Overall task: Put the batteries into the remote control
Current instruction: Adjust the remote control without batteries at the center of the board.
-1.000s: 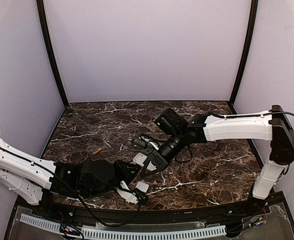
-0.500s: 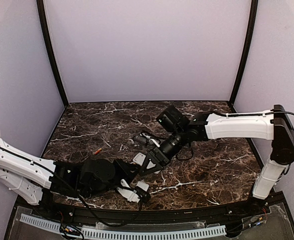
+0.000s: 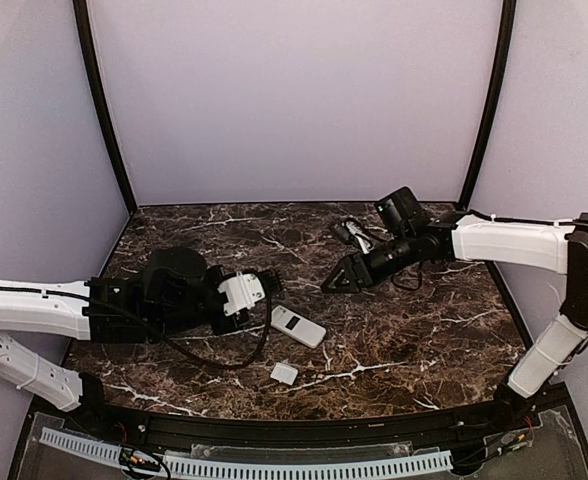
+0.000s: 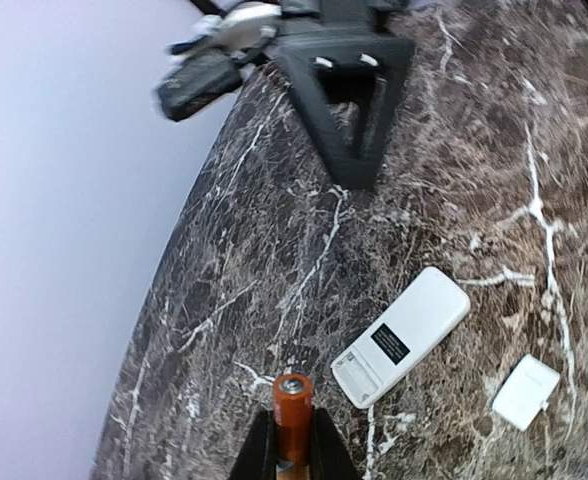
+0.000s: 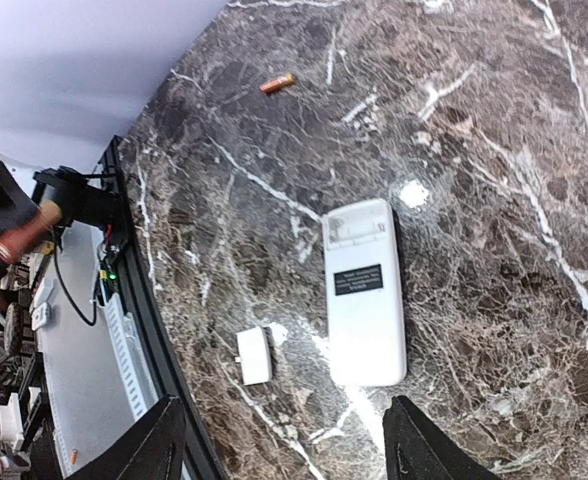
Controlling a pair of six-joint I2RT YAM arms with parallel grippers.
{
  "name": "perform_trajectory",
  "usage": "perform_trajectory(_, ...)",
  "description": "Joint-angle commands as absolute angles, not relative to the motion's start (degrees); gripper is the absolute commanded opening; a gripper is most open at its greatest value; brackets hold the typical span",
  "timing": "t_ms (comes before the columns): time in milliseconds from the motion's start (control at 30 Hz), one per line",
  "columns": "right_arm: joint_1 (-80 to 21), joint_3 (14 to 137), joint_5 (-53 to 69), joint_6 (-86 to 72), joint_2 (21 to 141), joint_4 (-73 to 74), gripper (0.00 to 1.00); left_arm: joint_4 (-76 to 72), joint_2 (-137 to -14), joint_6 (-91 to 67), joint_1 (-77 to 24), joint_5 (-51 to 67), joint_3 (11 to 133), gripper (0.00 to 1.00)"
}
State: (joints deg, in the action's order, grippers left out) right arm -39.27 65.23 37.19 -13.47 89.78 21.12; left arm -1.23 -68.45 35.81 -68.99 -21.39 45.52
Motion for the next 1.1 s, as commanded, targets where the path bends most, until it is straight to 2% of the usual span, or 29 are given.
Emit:
perform_trajectory(0,-39.4,63.2,34.6,-12.0,95.3,15.8,0.65,2.1,-68.8,10.8,-62.9,-12.2,47.7,0.0)
perform_trajectory(233,-39.4,66.1,37.2,-12.3,105.3,9.9,0.62,-0.8,-75.4,-7.1,-54.1,-3.2,48.1,0.0)
perform_trajectory(400,-39.3,69.9,39.1,-11.8,110.8,8.9,0.57,-6.3,-80.6,-12.3,-50.9,2.3,47.2,0.0)
perform_trajectory(667,-39.4,72.2,41.0,-11.4,115.9,9.2,0.48,-8.0,-88.7,-12.8,-48.4,4.8,48.9,0.0)
perform_trajectory(1067,-40.4,67.9,45.6,-15.2,116.4,4.8,0.37,-10.0,-95.6,-8.7,-47.9,3.5,51.1,0.0)
